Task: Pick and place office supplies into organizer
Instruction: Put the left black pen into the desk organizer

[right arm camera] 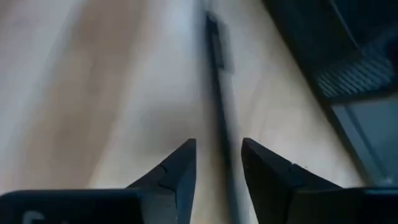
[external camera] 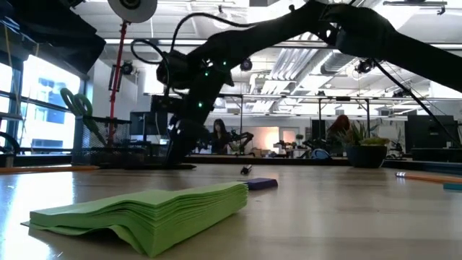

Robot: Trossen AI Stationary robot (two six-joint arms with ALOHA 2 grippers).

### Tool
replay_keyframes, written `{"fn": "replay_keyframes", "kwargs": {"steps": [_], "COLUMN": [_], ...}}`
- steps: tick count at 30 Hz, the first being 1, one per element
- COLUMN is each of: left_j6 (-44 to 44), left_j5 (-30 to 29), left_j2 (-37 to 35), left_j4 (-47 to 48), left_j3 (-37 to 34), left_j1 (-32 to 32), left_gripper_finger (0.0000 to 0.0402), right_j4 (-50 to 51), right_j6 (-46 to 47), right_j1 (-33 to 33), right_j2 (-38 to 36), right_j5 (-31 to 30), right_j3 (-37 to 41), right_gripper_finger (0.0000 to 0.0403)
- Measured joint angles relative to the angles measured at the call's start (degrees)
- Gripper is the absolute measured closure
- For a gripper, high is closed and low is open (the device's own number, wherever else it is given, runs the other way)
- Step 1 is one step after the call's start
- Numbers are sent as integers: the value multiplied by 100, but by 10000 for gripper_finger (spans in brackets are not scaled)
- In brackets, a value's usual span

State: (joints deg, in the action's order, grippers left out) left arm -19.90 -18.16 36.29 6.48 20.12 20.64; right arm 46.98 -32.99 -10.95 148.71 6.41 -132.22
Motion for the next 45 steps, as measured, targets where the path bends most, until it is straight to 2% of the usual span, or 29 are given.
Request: {"fn": "replay_keyframes", "kwargs": {"steps": [9, 22, 27, 35, 45], "left_j6": [9, 9, 9, 9, -77], "left_j5": [47, 51, 53, 57, 56], "left_j2": [-1, 0, 0, 0, 0], "left_j4": [42, 61, 63, 75, 79], "left_j3": [0, 0, 0, 0, 0], "left_j1": [0, 0, 0, 0, 0], "left_gripper_finger": [328, 328, 328, 328, 328], "right_j4": [127, 570, 614, 899, 1787], "right_j6": [116, 150, 150, 292, 899], "right_j1": [-159, -36, 34, 80, -40], "right_j2": [13, 56, 41, -342, -980], "right_j5": [307, -39, -334, -185, -138], "right_j3": [-2, -31, -31, 14, 2], "right_gripper_finger": [300, 382, 380, 386, 385]}}
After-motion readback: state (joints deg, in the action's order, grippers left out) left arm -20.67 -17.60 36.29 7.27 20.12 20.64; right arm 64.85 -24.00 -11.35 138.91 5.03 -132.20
